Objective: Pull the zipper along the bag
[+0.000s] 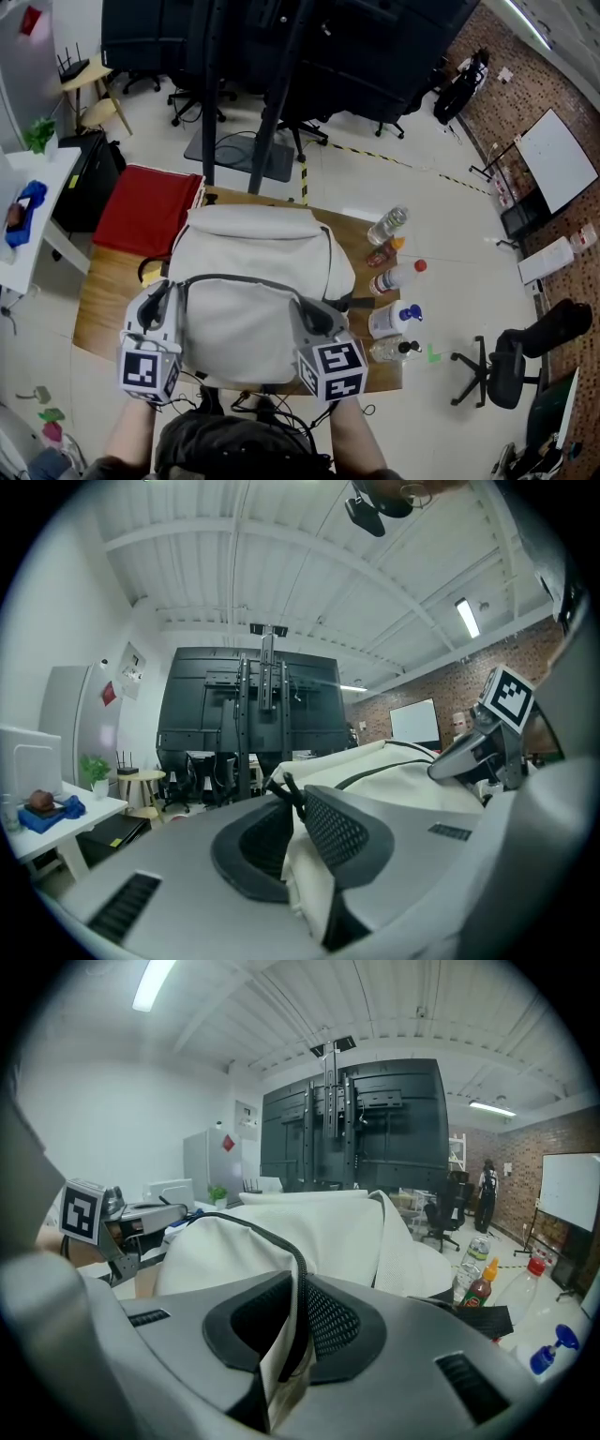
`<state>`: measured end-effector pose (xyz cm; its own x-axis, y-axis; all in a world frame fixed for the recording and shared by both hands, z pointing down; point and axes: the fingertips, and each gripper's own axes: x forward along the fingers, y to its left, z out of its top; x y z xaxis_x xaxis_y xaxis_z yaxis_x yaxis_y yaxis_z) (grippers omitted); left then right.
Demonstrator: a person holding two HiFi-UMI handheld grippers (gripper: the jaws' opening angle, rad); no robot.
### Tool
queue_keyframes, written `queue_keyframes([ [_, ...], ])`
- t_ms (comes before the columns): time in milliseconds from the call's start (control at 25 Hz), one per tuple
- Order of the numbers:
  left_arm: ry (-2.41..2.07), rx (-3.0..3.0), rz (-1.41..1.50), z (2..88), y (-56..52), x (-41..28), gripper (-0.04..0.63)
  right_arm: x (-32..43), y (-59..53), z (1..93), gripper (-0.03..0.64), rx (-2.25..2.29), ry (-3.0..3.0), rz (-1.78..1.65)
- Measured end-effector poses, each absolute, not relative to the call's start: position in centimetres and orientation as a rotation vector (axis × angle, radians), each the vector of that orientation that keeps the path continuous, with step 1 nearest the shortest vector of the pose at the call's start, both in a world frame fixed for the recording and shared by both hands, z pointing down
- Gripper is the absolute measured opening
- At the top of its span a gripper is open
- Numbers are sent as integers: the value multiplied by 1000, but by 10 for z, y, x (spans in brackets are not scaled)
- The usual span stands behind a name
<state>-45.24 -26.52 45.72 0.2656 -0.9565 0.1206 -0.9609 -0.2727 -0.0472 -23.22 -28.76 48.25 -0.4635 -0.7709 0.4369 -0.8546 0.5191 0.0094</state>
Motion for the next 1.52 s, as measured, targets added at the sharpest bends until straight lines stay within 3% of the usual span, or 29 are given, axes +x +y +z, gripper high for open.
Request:
queue_keyframes([
  [1080, -1864, 2364, 92, 520, -203, -451, 58, -229, -287, 485, 74, 1320, -2408, 263],
  [1520, -1882, 2324, 111, 509, -201, -451, 60, -228, -281, 484, 78, 1320, -2434, 240],
])
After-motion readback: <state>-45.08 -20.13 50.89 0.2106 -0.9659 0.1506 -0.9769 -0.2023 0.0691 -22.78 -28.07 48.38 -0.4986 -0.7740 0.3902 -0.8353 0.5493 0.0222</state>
